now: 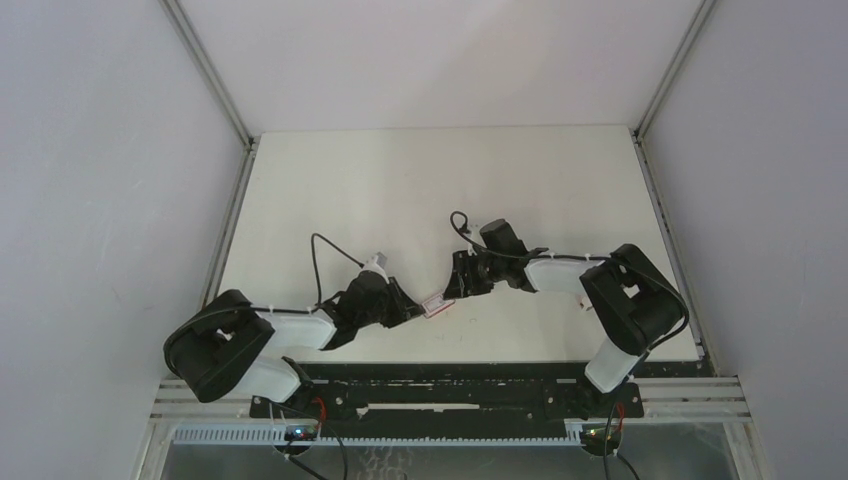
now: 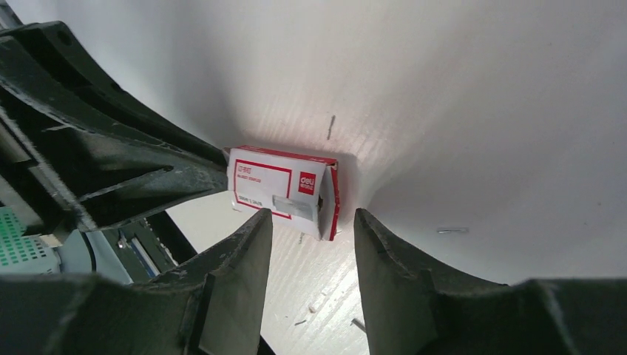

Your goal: Load the staples into the stapler

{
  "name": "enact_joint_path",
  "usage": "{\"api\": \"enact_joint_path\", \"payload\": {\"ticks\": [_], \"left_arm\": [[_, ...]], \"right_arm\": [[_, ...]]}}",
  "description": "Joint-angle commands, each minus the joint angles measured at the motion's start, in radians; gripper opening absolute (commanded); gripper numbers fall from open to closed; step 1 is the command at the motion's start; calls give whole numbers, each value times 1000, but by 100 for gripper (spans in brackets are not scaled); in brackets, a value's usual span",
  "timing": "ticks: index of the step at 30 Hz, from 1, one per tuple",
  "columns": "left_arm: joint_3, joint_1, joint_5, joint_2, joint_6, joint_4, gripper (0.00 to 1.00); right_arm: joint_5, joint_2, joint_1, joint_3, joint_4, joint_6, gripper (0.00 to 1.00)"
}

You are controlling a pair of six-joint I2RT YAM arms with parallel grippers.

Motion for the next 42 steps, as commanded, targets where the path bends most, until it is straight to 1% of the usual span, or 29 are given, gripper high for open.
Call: {"api": "enact_joint_path", "payload": {"ticks": [1,6,14,21,26,27,29,34,38,42], "left_arm": [[16,8,-13,38,17,-75,20],[18,11,-14,43,19,-74,20],[30,14,-11,59,20,-62,24],[43,15,4,79,23,-38,25],[54,14,9,89,28,-38,21],[53,15,9,89,28,-37,15],[52,15,8,87,27,-37,9],[50,15,9,87,25,-43,0],[47,15,4,78,29,-53,0],[49,15,1,72,34,-60,0]], "right_arm": [[5,26,2,30,2,6,43],[-1,38,2,34,8,11,36],[-12,48,4,39,10,12,29],[-20,57,2,41,14,15,22],[-22,59,2,41,13,14,22],[-20,58,1,42,12,15,22],[-9,54,0,41,7,14,23],[-4,35,-15,39,9,20,27],[-27,23,-32,39,28,34,32],[-27,9,-35,39,39,39,31]]}}
